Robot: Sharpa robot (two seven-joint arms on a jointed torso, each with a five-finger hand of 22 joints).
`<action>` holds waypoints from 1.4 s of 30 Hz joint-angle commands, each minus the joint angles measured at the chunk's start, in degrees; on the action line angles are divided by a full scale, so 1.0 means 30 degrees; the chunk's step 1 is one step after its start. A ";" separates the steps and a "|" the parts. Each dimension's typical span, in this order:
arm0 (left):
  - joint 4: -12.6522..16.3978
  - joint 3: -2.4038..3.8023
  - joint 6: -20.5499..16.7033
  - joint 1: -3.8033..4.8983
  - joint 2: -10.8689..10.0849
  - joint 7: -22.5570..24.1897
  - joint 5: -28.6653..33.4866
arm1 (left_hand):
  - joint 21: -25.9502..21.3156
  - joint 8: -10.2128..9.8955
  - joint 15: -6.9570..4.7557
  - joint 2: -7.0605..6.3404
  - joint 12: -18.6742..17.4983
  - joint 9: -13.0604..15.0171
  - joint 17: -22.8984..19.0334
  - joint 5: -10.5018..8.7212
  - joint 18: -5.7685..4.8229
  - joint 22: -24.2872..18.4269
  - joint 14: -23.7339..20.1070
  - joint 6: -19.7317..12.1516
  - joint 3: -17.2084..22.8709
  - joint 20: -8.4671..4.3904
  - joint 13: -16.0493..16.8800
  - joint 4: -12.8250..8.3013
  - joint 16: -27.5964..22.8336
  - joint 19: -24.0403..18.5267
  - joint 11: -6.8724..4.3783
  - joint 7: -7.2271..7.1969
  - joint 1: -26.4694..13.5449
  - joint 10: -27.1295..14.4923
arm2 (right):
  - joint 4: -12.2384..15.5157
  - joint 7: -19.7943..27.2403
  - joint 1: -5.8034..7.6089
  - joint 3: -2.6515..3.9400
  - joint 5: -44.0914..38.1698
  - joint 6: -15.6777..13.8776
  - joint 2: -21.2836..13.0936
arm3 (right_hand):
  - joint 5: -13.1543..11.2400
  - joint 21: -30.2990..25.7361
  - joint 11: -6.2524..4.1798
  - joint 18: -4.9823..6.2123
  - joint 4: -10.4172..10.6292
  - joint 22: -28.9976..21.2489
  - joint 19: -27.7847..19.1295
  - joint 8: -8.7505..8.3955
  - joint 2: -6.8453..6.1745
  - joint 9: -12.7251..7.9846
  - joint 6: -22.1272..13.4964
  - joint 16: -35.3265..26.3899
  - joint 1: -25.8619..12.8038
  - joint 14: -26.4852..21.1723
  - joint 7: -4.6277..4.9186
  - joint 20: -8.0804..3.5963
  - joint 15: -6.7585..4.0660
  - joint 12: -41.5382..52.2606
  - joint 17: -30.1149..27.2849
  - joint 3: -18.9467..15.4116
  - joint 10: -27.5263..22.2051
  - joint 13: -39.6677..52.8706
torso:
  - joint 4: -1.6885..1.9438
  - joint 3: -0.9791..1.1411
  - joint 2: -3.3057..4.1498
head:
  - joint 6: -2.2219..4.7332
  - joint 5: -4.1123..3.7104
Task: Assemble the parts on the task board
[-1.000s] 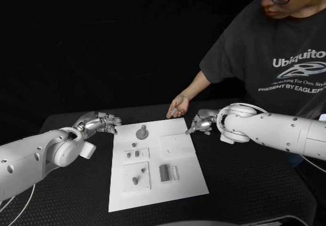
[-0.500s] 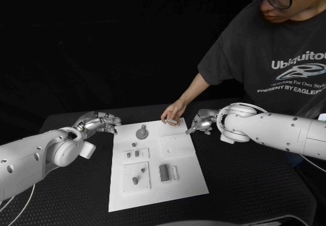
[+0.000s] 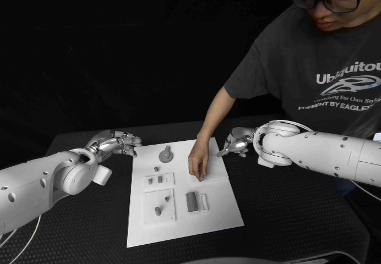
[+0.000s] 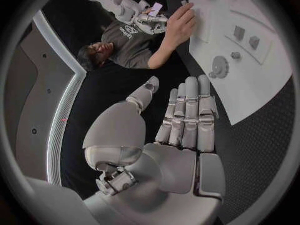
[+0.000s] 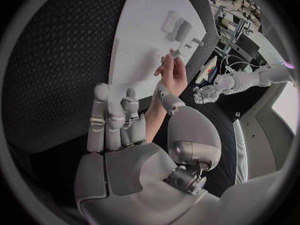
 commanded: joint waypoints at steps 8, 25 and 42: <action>0.0043 0.0012 0.0308 -0.0005 0.0017 0.0212 -0.0019 | -0.0041 -0.0027 0.0083 0.0072 0.0055 -0.0023 0.0027 -0.0044 0.0335 -0.0024 -0.0043 -0.0074 -0.0110 0.0018 -0.0021 -0.0015 -0.0074 -0.0066 0.0011 -0.0084 -0.0119 -0.0112 | 0.0002 -0.0041 -0.0010 0.0001 -0.0068 0.0351 0.0000 | -0.0018 0.0014 -0.0127 0.0283 -0.0129 0.0337 0.0094 -0.0108 0.0011 0.0039 0.0038 0.0090 0.0086 0.0033 0.0121 0.0018 -0.0134 0.0092 -0.0025 -0.0050 -0.0023 -0.0027 | 0.0003 0.0004 -0.0002 | -0.0007 -0.0017; 0.0034 0.0012 0.0320 -0.0005 0.0023 0.0214 -0.0019 | -0.0041 -0.0024 0.0082 0.0080 0.0060 -0.0023 0.0039 -0.0054 0.0333 -0.0025 -0.0042 -0.0071 -0.0113 0.0018 -0.0022 -0.0019 -0.0081 -0.0069 0.0010 -0.0085 -0.0100 -0.0110 | 0.0007 -0.0074 -0.0010 0.0001 -0.0068 0.0488 -0.0002 | -0.0018 0.0005 -0.0126 0.0283 -0.0154 0.0336 0.0096 -0.0125 0.0021 0.0054 0.0047 0.0087 0.0077 0.0033 0.0121 0.0020 -0.0132 0.0099 -0.0028 -0.0053 -0.0024 -0.0040 | 0.0004 0.0005 0.0002 | -0.0026 -0.0046; 0.0034 0.0012 0.0331 -0.0005 0.0032 0.0223 -0.0019 | -0.0040 -0.0021 0.0083 0.0081 0.0064 -0.0024 0.0049 -0.0059 0.0332 -0.0026 -0.0042 -0.0069 -0.0122 0.0018 -0.0023 -0.0022 -0.0087 -0.0069 0.0010 -0.0087 -0.0089 -0.0110 | 0.0656 -0.0079 -0.0012 -0.0006 -0.0255 0.0947 -0.0025 | -0.0016 -0.0009 -0.0117 0.0284 -0.0827 0.0359 0.0105 -0.0240 -0.0015 0.0143 0.0048 0.0084 0.0585 0.0032 0.0131 0.0006 -0.0126 0.0153 -0.0035 -0.0001 -0.0040 -0.0103 | -0.0003 0.0004 0.0001 | -0.0063 -0.0055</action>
